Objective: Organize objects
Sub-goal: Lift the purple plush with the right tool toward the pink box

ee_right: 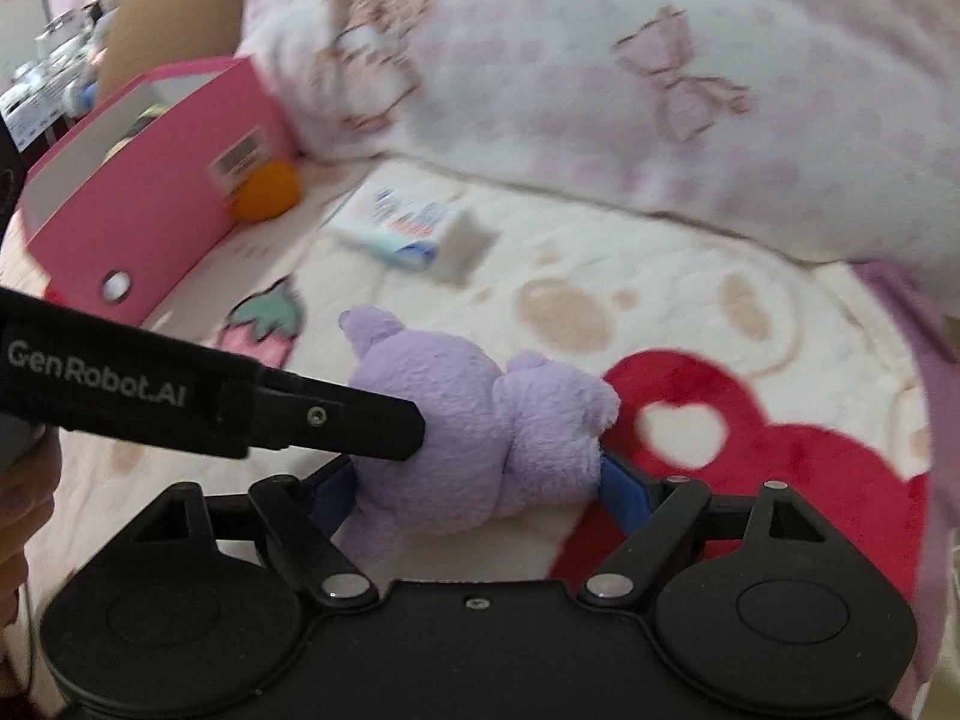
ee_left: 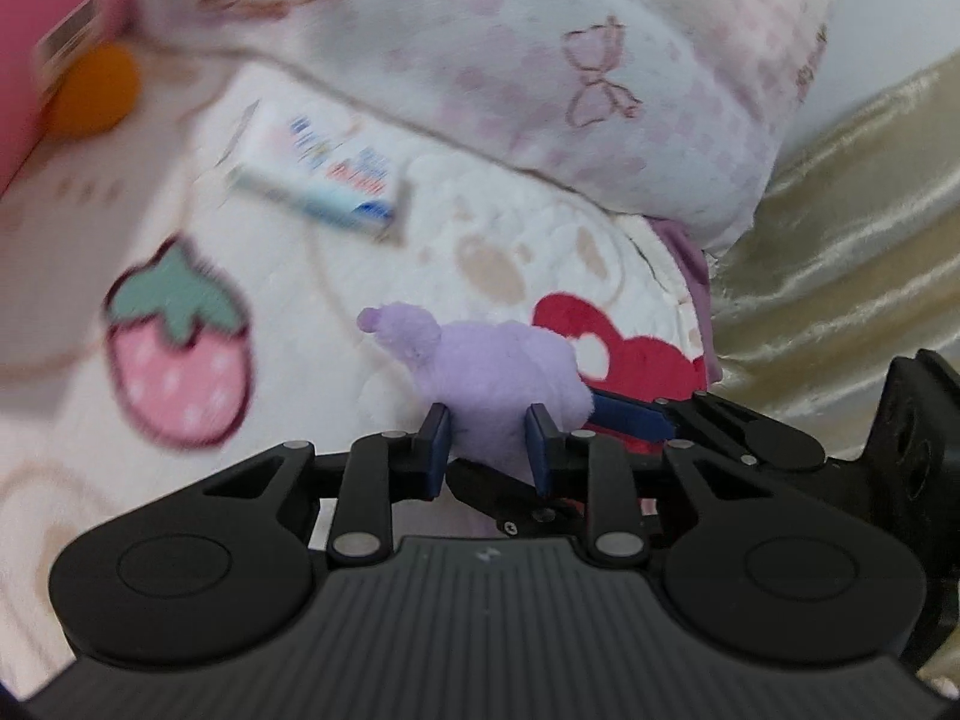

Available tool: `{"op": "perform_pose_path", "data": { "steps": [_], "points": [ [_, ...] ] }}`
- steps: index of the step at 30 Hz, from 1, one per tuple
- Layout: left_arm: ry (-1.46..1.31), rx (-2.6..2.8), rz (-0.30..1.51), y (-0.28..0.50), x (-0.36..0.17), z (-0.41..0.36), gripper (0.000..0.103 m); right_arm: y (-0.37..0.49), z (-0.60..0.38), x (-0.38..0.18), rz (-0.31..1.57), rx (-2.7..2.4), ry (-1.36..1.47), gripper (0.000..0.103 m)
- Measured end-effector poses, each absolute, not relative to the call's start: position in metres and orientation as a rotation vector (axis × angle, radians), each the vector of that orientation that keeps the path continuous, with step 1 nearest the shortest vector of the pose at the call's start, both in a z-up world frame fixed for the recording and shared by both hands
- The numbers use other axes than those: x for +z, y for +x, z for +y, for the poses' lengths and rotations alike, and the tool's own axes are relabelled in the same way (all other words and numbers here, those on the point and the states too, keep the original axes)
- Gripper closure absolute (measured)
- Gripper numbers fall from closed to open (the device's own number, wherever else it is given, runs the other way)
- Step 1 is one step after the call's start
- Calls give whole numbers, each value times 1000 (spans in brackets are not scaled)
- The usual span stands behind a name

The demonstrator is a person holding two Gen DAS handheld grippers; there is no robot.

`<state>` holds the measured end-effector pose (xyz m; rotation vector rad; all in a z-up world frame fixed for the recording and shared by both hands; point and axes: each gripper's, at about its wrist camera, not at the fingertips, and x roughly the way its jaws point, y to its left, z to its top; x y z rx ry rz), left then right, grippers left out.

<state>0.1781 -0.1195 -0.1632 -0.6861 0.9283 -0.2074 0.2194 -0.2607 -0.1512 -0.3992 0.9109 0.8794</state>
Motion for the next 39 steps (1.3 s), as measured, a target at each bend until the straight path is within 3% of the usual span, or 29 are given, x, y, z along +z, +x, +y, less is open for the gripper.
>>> {"op": "perform_pose_path", "data": {
  "steps": [21,39],
  "points": [
    [-664,-191,878,155,-191,-107,77,201,-237,-164,891,940,-507,12],
    [-572,-193,806,132,-156,-99,76,178,-233,-136,861,1009,-515,15]
  ]
}}
